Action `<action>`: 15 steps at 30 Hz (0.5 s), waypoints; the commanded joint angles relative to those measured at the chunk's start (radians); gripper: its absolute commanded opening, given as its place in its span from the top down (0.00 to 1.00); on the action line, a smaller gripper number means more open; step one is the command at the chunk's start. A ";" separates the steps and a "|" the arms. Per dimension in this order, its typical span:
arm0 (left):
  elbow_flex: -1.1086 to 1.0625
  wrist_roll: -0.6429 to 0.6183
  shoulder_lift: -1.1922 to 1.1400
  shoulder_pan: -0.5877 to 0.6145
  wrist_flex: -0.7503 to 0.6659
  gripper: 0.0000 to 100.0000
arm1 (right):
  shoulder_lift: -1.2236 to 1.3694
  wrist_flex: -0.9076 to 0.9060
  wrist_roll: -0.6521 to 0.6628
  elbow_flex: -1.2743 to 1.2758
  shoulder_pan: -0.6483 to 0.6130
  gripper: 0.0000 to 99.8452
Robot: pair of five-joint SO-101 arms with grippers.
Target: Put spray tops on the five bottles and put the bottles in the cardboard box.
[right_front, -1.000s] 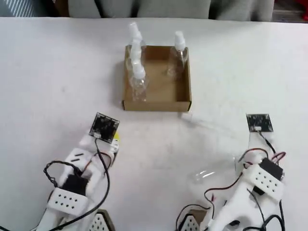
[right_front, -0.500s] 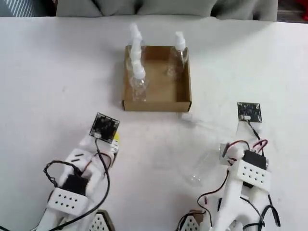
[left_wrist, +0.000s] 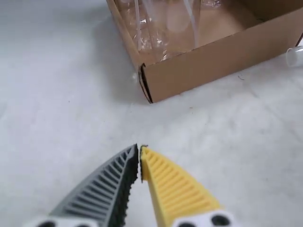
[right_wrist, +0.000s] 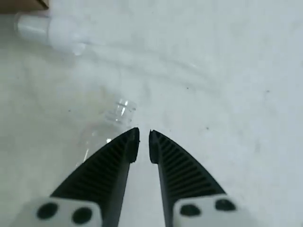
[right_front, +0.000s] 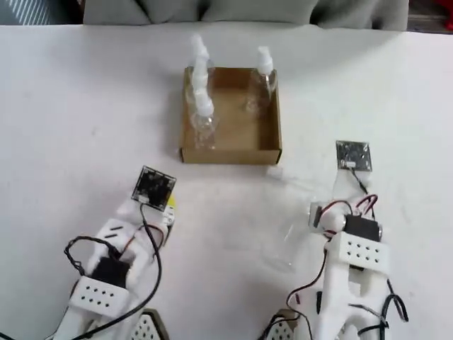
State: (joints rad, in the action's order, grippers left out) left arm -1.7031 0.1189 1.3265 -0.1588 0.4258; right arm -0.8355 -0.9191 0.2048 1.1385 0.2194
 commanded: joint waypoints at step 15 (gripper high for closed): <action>0.003 0.006 0.018 0.010 0.005 0.98 | 0.242 -0.246 0.578 -0.476 -0.225 0.87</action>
State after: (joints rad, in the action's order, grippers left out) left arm -1.7031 0.1189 1.3265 -0.1588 0.4258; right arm -0.7081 -1.1615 0.6958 0.7534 0.0031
